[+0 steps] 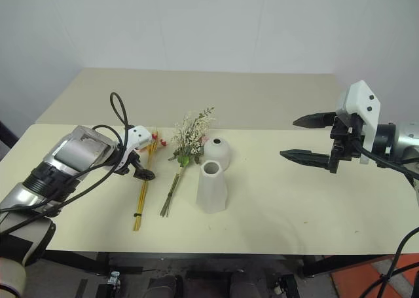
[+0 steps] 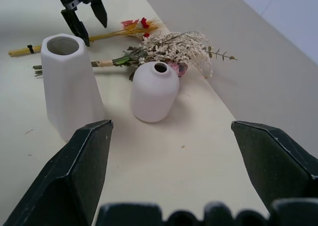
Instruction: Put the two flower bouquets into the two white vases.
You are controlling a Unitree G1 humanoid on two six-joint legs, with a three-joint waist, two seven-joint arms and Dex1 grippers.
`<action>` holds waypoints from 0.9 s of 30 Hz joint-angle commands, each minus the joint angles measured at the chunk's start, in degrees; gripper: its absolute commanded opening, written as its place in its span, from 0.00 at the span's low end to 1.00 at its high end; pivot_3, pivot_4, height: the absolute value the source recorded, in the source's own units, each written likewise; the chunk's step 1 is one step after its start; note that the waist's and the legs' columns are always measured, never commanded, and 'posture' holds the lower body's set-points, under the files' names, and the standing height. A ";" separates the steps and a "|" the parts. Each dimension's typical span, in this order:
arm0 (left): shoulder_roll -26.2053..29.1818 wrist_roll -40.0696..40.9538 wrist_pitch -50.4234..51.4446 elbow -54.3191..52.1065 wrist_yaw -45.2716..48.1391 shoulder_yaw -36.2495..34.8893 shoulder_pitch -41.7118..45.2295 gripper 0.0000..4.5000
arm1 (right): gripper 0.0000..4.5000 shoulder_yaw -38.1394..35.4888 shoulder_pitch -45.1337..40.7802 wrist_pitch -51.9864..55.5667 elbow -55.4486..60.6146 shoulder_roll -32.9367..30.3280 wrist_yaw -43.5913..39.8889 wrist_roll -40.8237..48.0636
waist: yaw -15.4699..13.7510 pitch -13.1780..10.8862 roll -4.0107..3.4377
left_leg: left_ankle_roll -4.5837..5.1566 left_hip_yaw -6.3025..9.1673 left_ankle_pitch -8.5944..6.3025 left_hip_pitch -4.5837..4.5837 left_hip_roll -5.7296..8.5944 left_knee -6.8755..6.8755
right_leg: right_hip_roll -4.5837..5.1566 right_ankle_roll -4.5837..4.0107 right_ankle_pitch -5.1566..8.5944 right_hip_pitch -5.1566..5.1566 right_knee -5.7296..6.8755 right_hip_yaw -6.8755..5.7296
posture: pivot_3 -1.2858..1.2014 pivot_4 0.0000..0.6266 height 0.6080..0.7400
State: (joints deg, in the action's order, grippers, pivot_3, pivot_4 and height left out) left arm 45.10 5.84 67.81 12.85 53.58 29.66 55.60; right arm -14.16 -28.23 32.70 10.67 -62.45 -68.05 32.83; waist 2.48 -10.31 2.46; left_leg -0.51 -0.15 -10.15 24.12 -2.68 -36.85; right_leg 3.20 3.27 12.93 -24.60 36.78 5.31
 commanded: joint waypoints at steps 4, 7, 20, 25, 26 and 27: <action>-1.57 -1.10 -0.36 2.57 -1.64 -1.41 0.49 0.58 | 1.00 -1.96 -0.66 -0.82 0.98 -0.79 0.08 0.60 | -0.04 0.00 0.00 | 0.00 0.01 0.00 0.02 0.01 -0.01 | 0.01 0.00 0.00 0.00 0.00 0.00 | 0.52 0.24 1.00; -1.83 -1.10 -0.54 3.32 -2.48 -2.14 -0.16 0.37 | 1.00 -1.67 -1.01 -0.67 1.02 -0.76 0.29 0.53 | 0.00 0.00 0.00 | 0.00 0.01 0.00 0.00 0.01 -0.01 | 0.01 0.01 0.00 0.00 0.01 0.00 | 0.52 0.24 1.00; 0.73 -0.99 0.82 3.74 -10.64 -14.02 -3.00 0.01 | 1.00 -5.15 2.59 0.78 3.72 -1.12 1.22 1.84 | 0.15 0.00 0.00 | 0.00 0.02 0.00 -0.01 0.01 -0.01 | 0.00 0.01 -0.01 0.00 0.03 0.01 | 0.52 0.24 1.00; 3.11 1.84 -5.19 -2.22 -14.33 -27.45 -6.34 0.01 | 1.00 -7.08 5.13 1.18 4.72 -0.97 2.27 2.26 | 0.05 0.00 0.00 | 0.00 0.03 0.00 0.00 0.01 -0.01 | 0.02 0.02 -0.03 0.00 0.02 0.00 | 0.52 0.24 1.00; 1.97 3.14 -10.13 -3.68 -15.69 -32.17 -7.51 0.01 | 1.00 -7.24 5.35 1.22 4.85 -0.91 2.50 2.46 | -0.05 0.00 0.00 | 0.00 0.02 0.00 0.00 0.02 -0.01 | 0.05 0.02 -0.03 0.00 0.02 0.00 | 0.52 0.24 1.00; 1.01 4.01 -13.57 -4.62 -16.63 -35.25 -8.42 0.01 | 1.00 -7.34 5.59 1.19 4.99 -0.84 2.69 2.59 | -0.08 0.00 0.00 | 0.00 0.03 0.00 0.01 0.02 -0.02 | 0.06 0.02 -0.04 0.01 0.00 -0.03 | 0.52 0.24 1.00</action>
State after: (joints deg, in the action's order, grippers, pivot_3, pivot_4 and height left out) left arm 46.65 8.13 60.63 11.82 38.86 0.44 47.16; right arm -18.84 -22.32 33.72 14.17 -62.46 -65.98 34.66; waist 2.40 -10.31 2.47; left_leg -0.52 -0.12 -10.15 24.13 -2.66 -36.88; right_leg 3.28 3.28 12.88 -24.59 36.79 5.27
